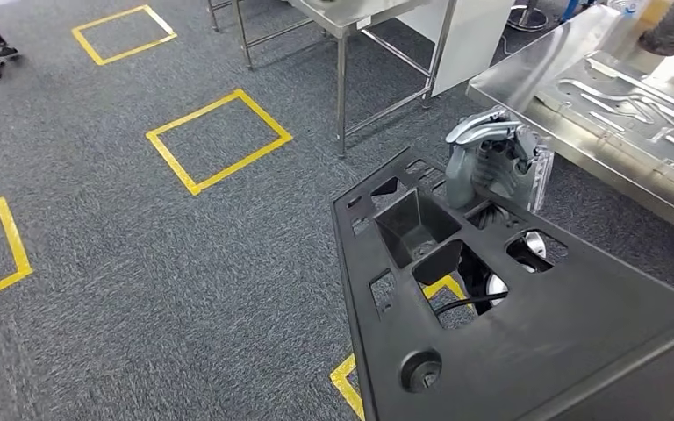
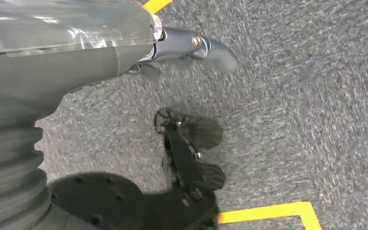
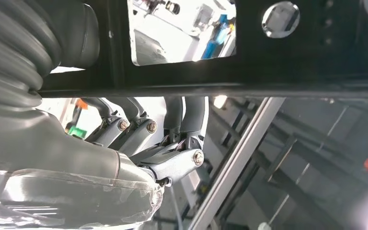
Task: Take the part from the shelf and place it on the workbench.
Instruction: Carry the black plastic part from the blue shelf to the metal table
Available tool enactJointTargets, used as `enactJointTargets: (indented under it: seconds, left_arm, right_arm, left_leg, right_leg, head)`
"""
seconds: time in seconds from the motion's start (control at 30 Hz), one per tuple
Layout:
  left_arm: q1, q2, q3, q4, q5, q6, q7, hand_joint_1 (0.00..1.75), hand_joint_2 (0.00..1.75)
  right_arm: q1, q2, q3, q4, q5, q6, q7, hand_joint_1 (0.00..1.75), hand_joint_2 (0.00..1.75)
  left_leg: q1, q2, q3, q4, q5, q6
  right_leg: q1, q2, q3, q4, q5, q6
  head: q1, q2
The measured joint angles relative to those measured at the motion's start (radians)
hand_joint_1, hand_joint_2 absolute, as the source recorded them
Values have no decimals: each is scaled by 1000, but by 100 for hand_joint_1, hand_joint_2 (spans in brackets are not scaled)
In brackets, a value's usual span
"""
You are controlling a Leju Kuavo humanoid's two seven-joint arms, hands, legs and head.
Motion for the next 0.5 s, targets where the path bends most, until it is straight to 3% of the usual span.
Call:
enactJointTargets:
  seconds: [0.03, 0.07, 0.1, 0.13, 0.2, 0.27, 0.33, 0.4, 0.47, 0.5]
  left_arm:
    - [2, 0, 0, 0, 0, 0, 0, 0, 175]
    - [4, 0, 0, 0, 0, 0, 0, 0, 175]
    - [4, 0, 0, 0, 0, 0, -1, 0, 175]
    - [4, 0, 0, 0, 0, 0, -1, 0, 175]
    - [3, 0, 0, 0, -1, -1, -2, 0, 175]
    - [2, 1, 0, 0, 0, -2, -3, 0, 175]
    - [0, 0, 0, 0, 2, -4, -5, 0, 175]
    - [-3, -2, 1, 0, 8, -6, -9, 0, 175]
    - [-4, -2, 3, 0, 10, -6, -12, 0, 175]
    - [-2, -2, 4, 0, 10, -6, -12, 0, 175]
  right_arm:
    - [3, -2, 0, 0, -1, -1, 0, 175, 175]
    - [6, -4, 1, 0, -1, -3, 0, 175, 175]
    - [8, -6, 1, 0, -1, -3, 0, 175, 175]
    - [9, -6, 1, 0, -1, -3, 0, 175, 175]
    - [8, -7, 1, 0, -2, -3, 0, 175, 175]
    - [5, -7, 2, 0, -5, -2, 1, 175, 175]
    - [4, -7, 3, 0, -11, 0, 1, 175, 175]
    - [0, -7, 3, 1, -20, 4, 0, 175, 175]
    - [-6, -6, 3, 3, -30, 8, -2, 175, 175]
    - [-8, -5, 3, 5, -33, 10, -3, 175, 175]
  left_leg:
    - [0, -6, -30, 58, -17, -2]
    - [1, -9, -47, 85, -14, -3]
    - [1, -10, -45, 70, 10, -3]
    - [3, -17, -25, 17, 49, -2]
    - [9, -57, 29, -119, 114, 2]
    - [10, -87, 57, -182, 128, 11]
    - [7, -74, 61, -187, 128, 24]
    - [8, -52, 65, -197, 134, 39]
    - [8, -27, 69, -204, 137, 49]
    - [6, -15, 69, -204, 137, 51]
  right_leg:
    - [0, 13, 0, 0, 0, -1]
    - [0, 27, 0, 1, 0, -1]
    - [0, 41, 1, 3, 0, 0]
    - [0, 55, 1, 5, -1, 1]
    - [-1, 81, -2, 16, -5, 8]
    - [-2, 102, -10, 22, -6, 21]
    - [-5, 121, -17, 20, -1, 35]
    - [-4, 91, -28, 40, -14, 45]
    - [-2, 30, -72, 134, -66, 54]
    - [-4, 12, -106, 203, -98, 58]
  head:
    - [0, 0]
    - [0, 0]
    - [0, 0]
    - [0, 0]
    - [0, 0]
    - [0, 0]
    - [0, 0]
    - [0, 0]
    - [0, 0]
    - [0, 0]
